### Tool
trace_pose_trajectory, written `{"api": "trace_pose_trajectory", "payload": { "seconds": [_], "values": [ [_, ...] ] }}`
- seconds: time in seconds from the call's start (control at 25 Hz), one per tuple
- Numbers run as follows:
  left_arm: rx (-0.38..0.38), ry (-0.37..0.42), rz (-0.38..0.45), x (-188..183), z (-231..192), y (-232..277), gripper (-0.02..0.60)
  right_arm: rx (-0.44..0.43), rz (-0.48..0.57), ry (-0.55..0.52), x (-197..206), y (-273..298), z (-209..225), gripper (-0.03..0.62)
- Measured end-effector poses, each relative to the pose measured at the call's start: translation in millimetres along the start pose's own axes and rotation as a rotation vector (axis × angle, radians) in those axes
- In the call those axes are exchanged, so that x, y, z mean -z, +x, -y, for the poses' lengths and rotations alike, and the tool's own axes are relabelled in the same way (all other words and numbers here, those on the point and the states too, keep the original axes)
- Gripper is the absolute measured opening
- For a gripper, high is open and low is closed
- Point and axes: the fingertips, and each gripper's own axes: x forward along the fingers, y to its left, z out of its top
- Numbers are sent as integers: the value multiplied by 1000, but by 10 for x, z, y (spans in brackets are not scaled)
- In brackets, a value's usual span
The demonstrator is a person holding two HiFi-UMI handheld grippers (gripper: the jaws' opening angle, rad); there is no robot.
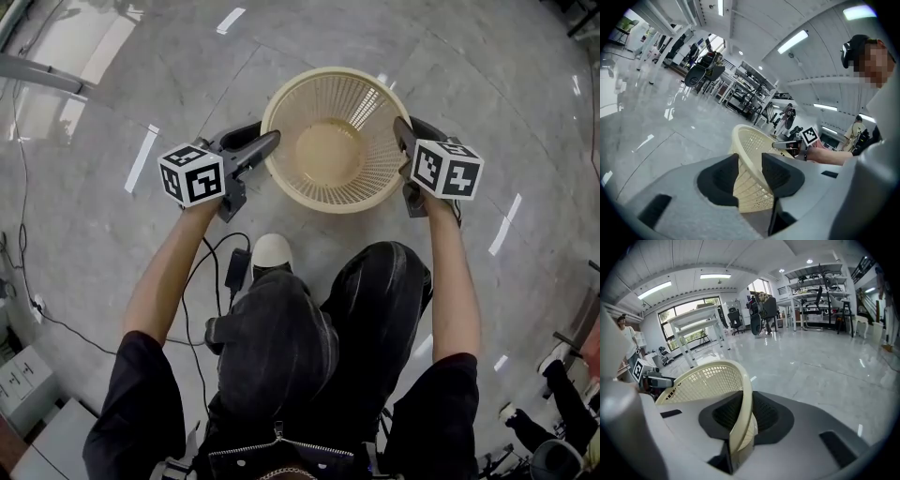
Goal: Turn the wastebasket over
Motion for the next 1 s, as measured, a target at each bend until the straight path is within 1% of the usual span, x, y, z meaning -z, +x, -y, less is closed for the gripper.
{"api": "trace_pose_trajectory", "payload": {
  "seconds": [0.08, 0.24, 0.28, 0.4, 0.44, 0.52, 0.56, 0.6, 0.64, 0.68, 0.72, 0.8, 0.88, 0.96, 1.0],
  "values": [
    [-15, 4, -4, -102, -76, 110, 155, 25, 0, 6, -65, 56, 78, 66],
    [-41, 16, -1, -343, -267, 354, 143, 41, 30, 58, -236, 162, 211, 64],
    [-45, 14, -1, -387, -308, 406, 143, 51, 32, 62, -264, 184, 237, 64],
    [-36, -32, 13, -494, -371, 528, 143, 80, 29, 82, -283, 241, 324, 66],
    [-36, -37, 17, -515, -378, 559, 141, 83, 30, 87, -278, 257, 348, 66],
    [-44, -21, 18, -529, -389, 593, 143, 69, 41, 89, -269, 278, 348, 66],
    [-44, -10, 19, -526, -385, 596, 143, 57, 51, 84, -270, 280, 325, 76],
    [-41, 2, 23, -522, -373, 590, 147, 47, 63, 72, -280, 270, 300, 119],
    [-42, 21, 30, -527, -358, 573, 176, 43, 78, 51, -301, 244, 282, 164],
    [-53, 52, 40, -547, -345, 542, 202, 44, 92, 27, -330, 202, 275, 179],
    [-75, 98, 49, -585, -337, 497, 209, 48, 105, 5, -364, 149, 276, 186],
    [-132, 236, 63, -706, -304, 375, 209, 51, 130, -22, -450, 14, 278, 187],
    [-161, 383, 87, -857, -187, 248, 206, 36, 168, -34, -567, -142, 225, 187],
    [-161, 485, 131, -1007, -3, 149, 170, 11, 211, -54, -692, -289, 116, 186],
    [-157, 513, 157, -1072, 94, 110, 137, 7, 233, -79, -753, -356, 54, 162]
  ]
}}
